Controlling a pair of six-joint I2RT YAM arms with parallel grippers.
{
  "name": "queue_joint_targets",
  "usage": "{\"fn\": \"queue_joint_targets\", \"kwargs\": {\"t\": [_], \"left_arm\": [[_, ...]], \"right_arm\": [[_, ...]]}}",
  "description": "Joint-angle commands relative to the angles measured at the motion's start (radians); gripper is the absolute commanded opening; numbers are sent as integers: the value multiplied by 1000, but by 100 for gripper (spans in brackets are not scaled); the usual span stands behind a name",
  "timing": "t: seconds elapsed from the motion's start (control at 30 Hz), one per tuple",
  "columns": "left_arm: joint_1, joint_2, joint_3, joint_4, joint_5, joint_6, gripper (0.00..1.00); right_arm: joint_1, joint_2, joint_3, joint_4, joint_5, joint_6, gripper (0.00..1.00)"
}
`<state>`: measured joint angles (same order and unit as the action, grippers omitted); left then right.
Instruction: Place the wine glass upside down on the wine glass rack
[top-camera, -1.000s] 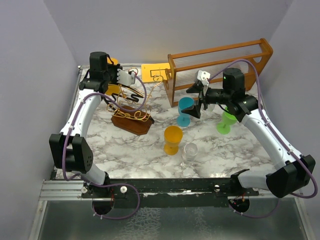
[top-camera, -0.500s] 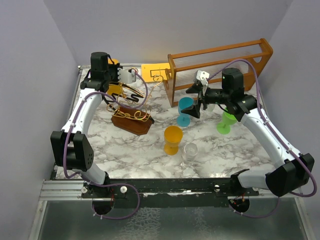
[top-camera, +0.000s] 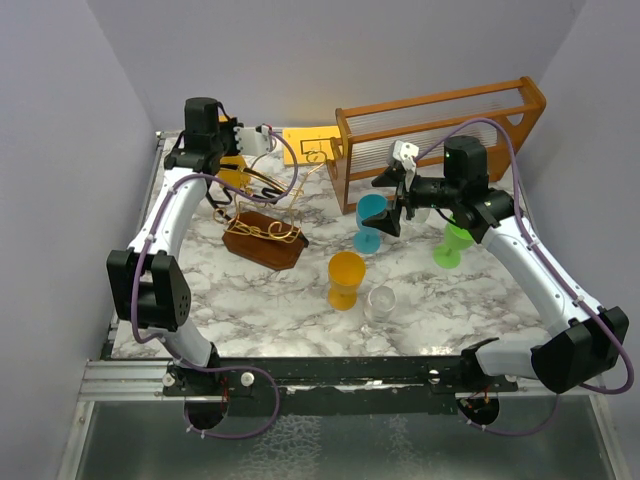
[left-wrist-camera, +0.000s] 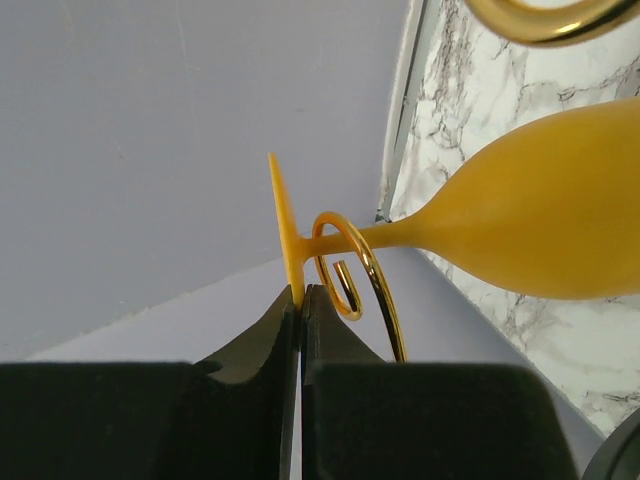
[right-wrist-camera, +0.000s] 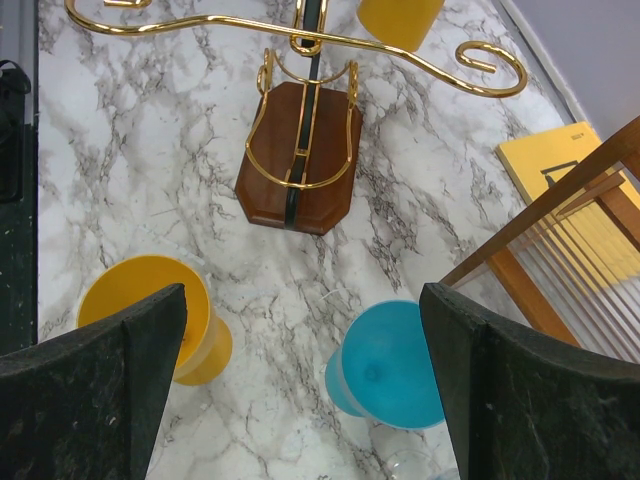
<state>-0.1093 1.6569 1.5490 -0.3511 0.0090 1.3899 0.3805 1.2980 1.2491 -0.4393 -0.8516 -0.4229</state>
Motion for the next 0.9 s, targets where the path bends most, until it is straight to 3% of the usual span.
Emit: {"fn": "queue_joint_targets", "kwargs": {"t": [0.0,0.47,0.63,0.87], "left_arm": [[12,11,49,-16,-33,-56,4],[39,-59,5,-91,28,-43,4],[39,-72,-12,-93,35,-43,17],[39,-91,-14,-114,30,-39,21]], "right_arm": [[1,7,-9,37,-10,8,99],[1,16,-9,35,-12,9,99],[1,19,-8,34,-12,11,99],[1,22,-7,33,-11,12,99]]}}
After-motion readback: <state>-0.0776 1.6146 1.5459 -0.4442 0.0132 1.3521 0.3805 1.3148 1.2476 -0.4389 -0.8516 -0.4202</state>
